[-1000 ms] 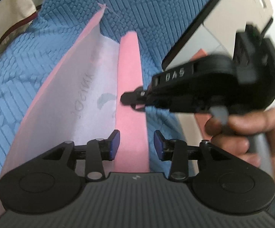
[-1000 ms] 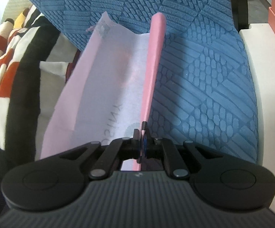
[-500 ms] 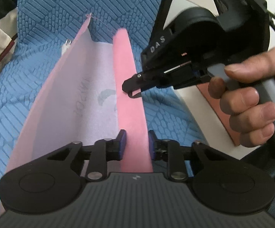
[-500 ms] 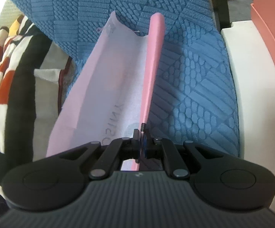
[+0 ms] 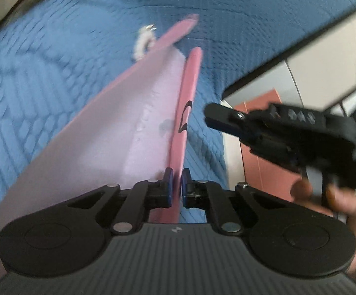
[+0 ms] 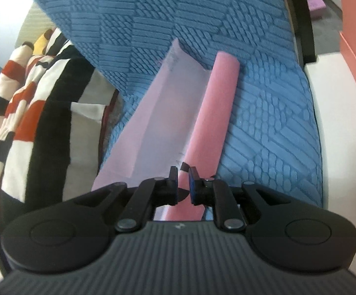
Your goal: Organize objects
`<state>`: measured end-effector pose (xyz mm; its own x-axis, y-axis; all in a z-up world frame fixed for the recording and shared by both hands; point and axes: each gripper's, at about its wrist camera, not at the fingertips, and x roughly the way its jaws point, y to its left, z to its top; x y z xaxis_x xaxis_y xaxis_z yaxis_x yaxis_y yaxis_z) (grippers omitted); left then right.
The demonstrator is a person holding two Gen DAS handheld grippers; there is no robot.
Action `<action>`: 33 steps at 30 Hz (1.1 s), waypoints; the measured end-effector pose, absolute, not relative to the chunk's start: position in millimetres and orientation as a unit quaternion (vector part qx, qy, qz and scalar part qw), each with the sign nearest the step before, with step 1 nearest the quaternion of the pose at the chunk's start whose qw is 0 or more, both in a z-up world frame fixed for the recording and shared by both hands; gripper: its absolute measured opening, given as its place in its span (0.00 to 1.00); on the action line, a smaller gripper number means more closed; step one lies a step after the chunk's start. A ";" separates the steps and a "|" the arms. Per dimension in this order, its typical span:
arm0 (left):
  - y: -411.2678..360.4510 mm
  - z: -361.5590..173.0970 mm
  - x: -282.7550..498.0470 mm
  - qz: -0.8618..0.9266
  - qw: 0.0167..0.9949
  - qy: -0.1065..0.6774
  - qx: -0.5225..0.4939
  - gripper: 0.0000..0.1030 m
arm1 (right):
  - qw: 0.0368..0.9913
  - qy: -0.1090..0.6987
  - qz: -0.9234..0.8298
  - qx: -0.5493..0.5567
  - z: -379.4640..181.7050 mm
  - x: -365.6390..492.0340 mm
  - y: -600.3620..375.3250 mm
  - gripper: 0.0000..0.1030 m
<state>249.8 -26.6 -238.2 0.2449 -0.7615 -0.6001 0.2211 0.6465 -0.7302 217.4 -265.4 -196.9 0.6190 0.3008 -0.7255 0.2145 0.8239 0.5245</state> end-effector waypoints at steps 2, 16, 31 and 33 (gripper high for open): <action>-22.2 -244.0 253.2 -0.321 0.732 0.530 -0.283 0.08 | 0.851 0.440 0.026 0.285 -197.3 218.9 -261.7 0.13; -18.7 -248.0 261.2 -0.311 0.739 0.536 -0.265 0.09 | 0.838 0.504 0.039 0.205 -221.7 242.2 -235.0 0.12; -13.9 -201.0 240.7 -0.331 0.809 0.455 -0.167 0.09 | 0.848 0.511 0.027 0.140 -223.5 247.9 -212.9 0.08; -19.5 -203.6 239.6 -0.335 0.806 0.461 -0.157 0.09 | 0.848 0.511 0.027 0.137 -223.3 248.2 -211.9 0.08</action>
